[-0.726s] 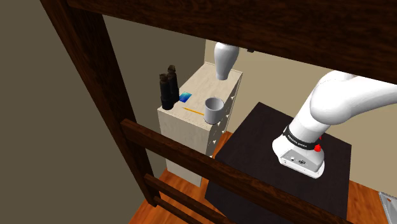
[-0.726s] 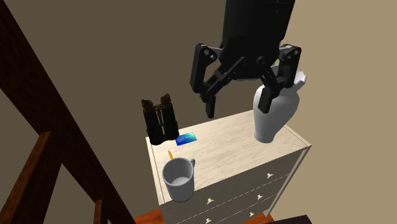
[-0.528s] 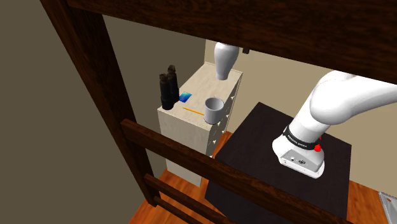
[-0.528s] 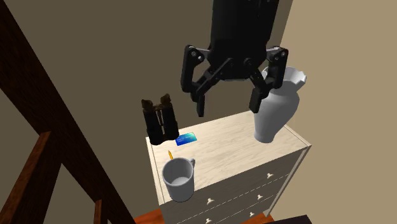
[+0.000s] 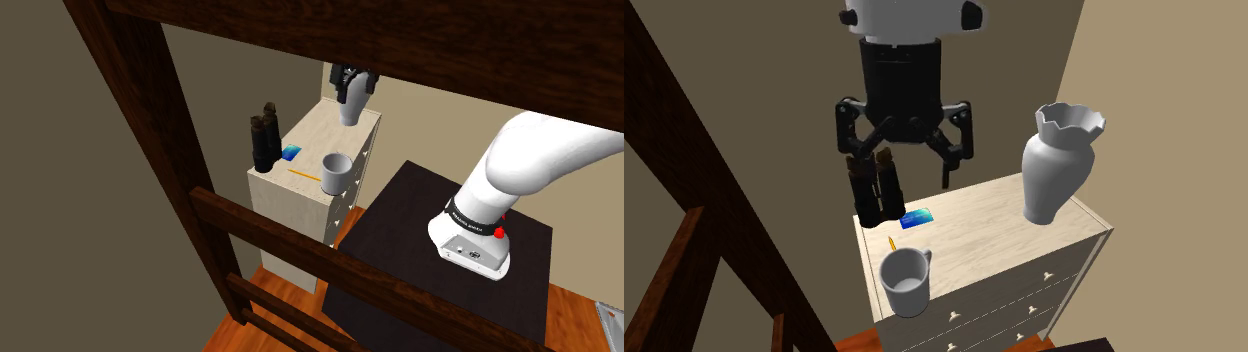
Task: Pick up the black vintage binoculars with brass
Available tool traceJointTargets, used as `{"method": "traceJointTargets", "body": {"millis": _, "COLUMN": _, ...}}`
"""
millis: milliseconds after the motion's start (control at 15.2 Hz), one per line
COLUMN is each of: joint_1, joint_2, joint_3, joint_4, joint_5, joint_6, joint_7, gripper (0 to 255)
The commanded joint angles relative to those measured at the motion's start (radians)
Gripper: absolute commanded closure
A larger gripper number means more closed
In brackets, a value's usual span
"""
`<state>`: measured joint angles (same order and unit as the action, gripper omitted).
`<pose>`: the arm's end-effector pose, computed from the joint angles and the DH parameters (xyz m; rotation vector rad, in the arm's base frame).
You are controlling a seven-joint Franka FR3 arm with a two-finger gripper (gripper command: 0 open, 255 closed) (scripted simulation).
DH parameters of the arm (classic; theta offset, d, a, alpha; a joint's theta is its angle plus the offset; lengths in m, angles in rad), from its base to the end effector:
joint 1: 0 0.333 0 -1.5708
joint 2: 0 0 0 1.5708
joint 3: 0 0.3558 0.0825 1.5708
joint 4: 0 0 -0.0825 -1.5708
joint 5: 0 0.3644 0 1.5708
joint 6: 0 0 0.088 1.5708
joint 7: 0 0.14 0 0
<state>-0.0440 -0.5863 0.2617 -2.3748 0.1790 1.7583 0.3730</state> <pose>0.3190 0.1070 0.5258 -3.0999 0.3707 0.0780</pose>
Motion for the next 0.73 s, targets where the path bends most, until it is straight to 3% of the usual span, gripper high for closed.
{"method": "traceJointTargets", "body": {"millis": 0, "joint_1": -0.016, "joint_2": 0.072, "joint_3": 0.053, "joint_4": 0.035, "joint_5": 0.004, "joint_6": 0.050, "joint_7": 0.102, "gripper": 0}}
{"method": "traceJointTargets", "body": {"millis": 330, "joint_1": -0.058, "joint_2": 0.255, "joint_3": 0.168, "joint_4": 0.136, "joint_5": -0.034, "joint_6": 0.151, "joint_7": 0.350, "gripper": 0}}
{"method": "traceJointTargets", "body": {"millis": 660, "joint_1": -0.095, "joint_2": 0.471, "joint_3": 0.258, "joint_4": 0.277, "joint_5": -0.144, "joint_6": 0.216, "joint_7": 0.619, "gripper": 0}}
